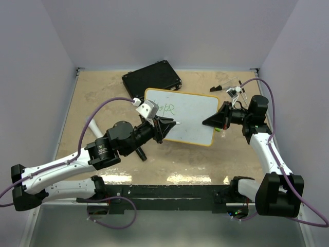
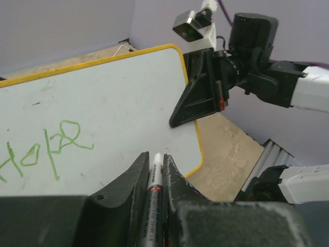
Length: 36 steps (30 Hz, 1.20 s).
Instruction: Write a sentence on the whiteboard
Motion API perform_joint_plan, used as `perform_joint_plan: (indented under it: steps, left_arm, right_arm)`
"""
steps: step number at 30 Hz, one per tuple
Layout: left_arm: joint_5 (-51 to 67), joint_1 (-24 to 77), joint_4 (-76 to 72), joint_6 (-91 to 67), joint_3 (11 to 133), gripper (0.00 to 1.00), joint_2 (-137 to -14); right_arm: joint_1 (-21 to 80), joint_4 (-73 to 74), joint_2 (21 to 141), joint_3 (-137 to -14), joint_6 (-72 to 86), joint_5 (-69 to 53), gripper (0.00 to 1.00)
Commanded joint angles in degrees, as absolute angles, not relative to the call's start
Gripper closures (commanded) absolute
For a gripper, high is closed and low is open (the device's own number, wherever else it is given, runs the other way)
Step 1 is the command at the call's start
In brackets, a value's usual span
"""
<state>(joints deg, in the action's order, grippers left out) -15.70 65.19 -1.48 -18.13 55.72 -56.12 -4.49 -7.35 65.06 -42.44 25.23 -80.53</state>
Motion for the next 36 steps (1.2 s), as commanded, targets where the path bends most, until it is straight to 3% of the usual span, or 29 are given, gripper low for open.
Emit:
perform_joint_plan:
  steps: [1,20,36]
  left_arm:
    - [-23.5,65.6,-0.1,-17.0,56.0,1.00,-56.5]
    - [-26.7,65.5,-10.9,-12.4,60.1,1.00,-66.2]
    - [-23.3,62.4,-15.8,-14.7,53.7,1.00,-56.6]
  right_arm:
    - [-5.1,-10.6,62.7,-44.3,23.8,-81.5,1.00]
    - [-5.2,-9.5,63.5,-45.1,23.0,-81.1,1.00]
    - [-5.2,-10.6,64.0,-44.1,18.4,-85.7,1.00]
